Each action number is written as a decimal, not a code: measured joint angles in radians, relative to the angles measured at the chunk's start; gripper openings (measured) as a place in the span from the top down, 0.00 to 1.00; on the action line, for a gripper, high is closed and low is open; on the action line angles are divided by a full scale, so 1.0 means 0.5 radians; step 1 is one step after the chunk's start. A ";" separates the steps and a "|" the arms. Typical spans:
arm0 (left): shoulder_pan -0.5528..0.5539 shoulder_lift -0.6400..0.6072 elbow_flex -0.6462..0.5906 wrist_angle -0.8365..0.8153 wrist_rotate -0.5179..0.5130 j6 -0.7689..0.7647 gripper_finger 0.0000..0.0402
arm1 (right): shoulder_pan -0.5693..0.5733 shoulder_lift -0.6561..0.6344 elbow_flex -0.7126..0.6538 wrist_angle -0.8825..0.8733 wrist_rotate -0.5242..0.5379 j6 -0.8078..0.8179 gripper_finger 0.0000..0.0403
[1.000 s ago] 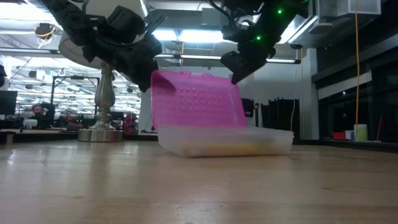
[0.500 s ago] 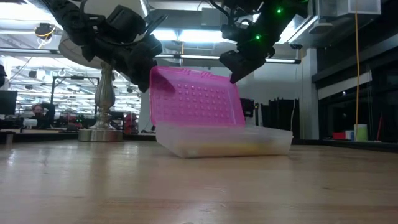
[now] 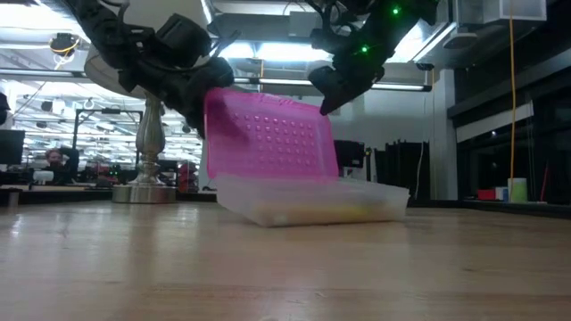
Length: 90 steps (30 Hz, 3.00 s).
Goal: Pick & place school supplies into a supply box
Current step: Close the transparent supply box, then return to Home Position
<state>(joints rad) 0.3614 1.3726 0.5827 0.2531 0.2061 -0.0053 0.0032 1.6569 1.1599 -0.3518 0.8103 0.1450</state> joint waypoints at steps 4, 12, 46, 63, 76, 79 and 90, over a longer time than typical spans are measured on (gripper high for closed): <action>-0.002 0.085 0.000 0.031 0.006 0.000 0.99 | -0.006 0.002 0.000 -0.007 -0.003 -0.011 0.94; -0.001 0.128 -0.001 0.106 0.029 0.014 0.99 | -0.011 0.002 0.000 -0.007 -0.081 -0.100 0.94; -0.004 0.128 -0.001 0.129 0.167 0.006 0.99 | -0.047 -0.084 0.008 0.039 -0.278 -0.297 0.60; -0.199 0.128 0.114 0.162 0.221 0.058 0.99 | 0.110 -0.390 -0.104 -0.069 -0.247 -0.091 0.60; -0.379 0.128 0.114 0.168 0.198 0.024 0.99 | 0.240 -0.465 -0.205 0.004 0.089 -0.083 0.60; -0.424 0.128 0.114 0.175 0.120 -0.008 0.99 | 0.270 -0.495 -0.204 0.001 0.122 -0.092 0.60; -0.621 0.127 0.114 0.250 0.080 -0.069 0.99 | 0.279 -0.520 -0.203 -0.005 0.102 -0.083 0.60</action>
<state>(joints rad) 0.0509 1.4362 0.6399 0.3781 0.2462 -0.0399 0.1429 1.3972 1.0584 -0.3544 0.8612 0.1038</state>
